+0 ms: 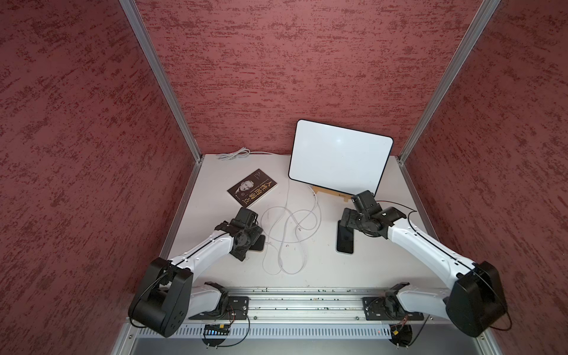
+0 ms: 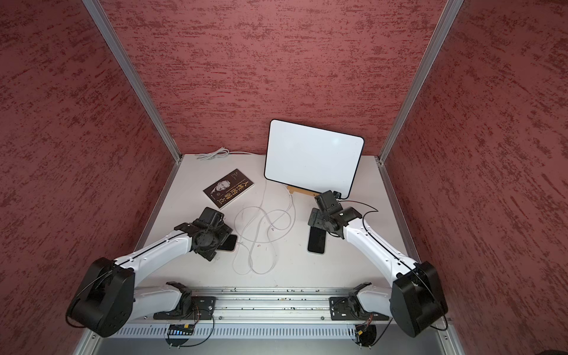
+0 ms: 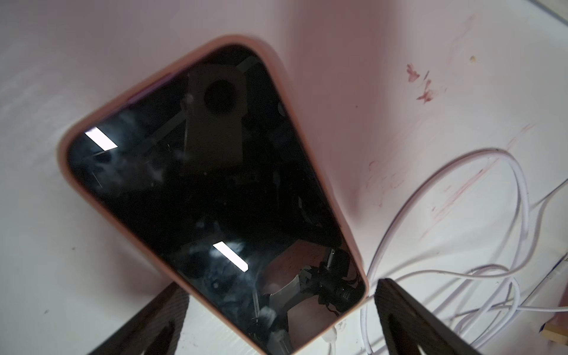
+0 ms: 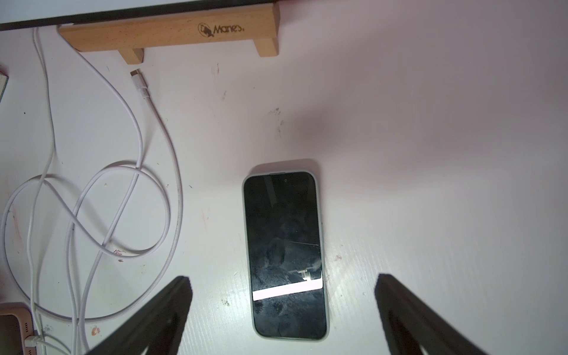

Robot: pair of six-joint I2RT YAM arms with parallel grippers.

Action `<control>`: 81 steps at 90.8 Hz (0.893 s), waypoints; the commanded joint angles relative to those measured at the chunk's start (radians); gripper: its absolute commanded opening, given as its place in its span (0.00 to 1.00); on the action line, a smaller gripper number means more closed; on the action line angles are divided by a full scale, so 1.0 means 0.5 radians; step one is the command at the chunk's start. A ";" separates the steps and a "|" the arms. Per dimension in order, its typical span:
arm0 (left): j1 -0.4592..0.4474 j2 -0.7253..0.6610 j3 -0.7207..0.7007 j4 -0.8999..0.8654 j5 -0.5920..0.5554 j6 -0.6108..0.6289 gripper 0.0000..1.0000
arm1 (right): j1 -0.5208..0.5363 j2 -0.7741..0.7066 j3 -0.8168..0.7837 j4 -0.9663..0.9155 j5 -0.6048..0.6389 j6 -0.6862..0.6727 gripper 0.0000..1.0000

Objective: Unplug the charging cable from the phone
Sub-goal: Pick up the phone at the center of the board.

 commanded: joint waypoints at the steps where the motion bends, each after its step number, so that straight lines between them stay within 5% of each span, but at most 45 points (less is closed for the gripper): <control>1: 0.027 0.071 0.037 0.018 -0.026 -0.064 1.00 | 0.017 -0.055 -0.025 -0.012 0.076 0.018 0.99; 81: 0.090 0.620 0.461 -0.382 -0.035 -0.148 1.00 | 0.019 -0.053 -0.043 -0.015 0.137 0.054 0.99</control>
